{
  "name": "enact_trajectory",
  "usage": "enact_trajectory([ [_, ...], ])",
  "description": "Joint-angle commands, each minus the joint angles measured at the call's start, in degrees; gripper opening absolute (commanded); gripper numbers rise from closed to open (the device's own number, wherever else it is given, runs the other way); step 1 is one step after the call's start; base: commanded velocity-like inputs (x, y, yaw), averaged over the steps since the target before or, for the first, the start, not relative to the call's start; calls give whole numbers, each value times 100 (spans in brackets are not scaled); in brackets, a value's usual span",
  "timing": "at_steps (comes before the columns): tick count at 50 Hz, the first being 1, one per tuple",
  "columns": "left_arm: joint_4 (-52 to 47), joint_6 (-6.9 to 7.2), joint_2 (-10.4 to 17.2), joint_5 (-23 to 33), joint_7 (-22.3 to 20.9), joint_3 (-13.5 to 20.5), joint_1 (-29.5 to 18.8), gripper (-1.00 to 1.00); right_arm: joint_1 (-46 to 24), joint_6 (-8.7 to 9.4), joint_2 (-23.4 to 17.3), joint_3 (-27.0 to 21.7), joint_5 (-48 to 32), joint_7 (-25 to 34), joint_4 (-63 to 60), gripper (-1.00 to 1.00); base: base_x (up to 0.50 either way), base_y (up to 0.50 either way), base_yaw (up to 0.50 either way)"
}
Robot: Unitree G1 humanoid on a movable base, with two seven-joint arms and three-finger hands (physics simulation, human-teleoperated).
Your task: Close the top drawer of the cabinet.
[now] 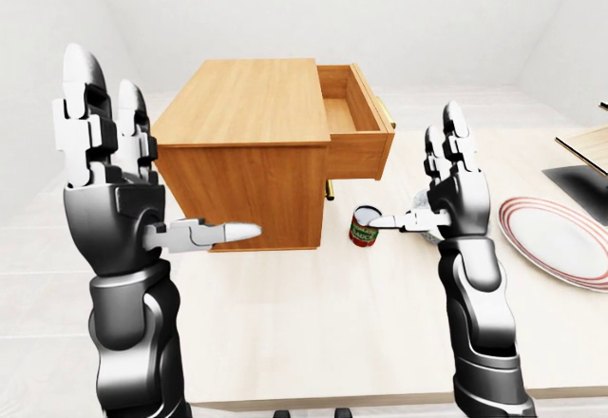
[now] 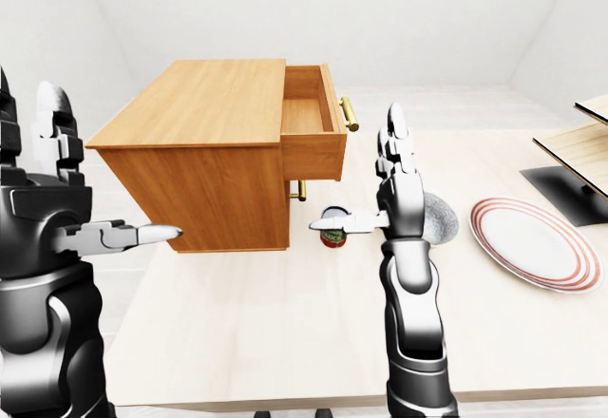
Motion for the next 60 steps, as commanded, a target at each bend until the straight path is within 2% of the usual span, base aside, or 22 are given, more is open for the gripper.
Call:
enact_trajectory([
  [1,-292,0,38,-34,54,-6,-106,100,-197,0,-90,-13,-119,4,699,100,0,0,0],
  [17,-40,0,-18,58,-26,-97,72,100,-608,0,-196,-115,-77,-51,993,100,0,0,0],
  [34,-17,0,-45,73,-35,-105,85,100,-589,0,-221,-105,-73,-65,874,100,0,0,0],
  [40,72,0,-10,85,28,17,-2,100,-820,0,-225,-91,-87,-132,1360,100,0,0,0],
  [43,-89,0,-39,-57,2,1,2,100,-911,0,-226,-23,-58,-58,1628,100,0,0,0],
  [46,-86,0,-3,50,-26,-105,73,100,-986,0,-194,-6,-27,-79,1913,100,0,0,0],
  [60,-56,0,-25,102,-36,-73,66,100,-1075,0,-216,44,-13,-51,2381,100,0,0,0],
])
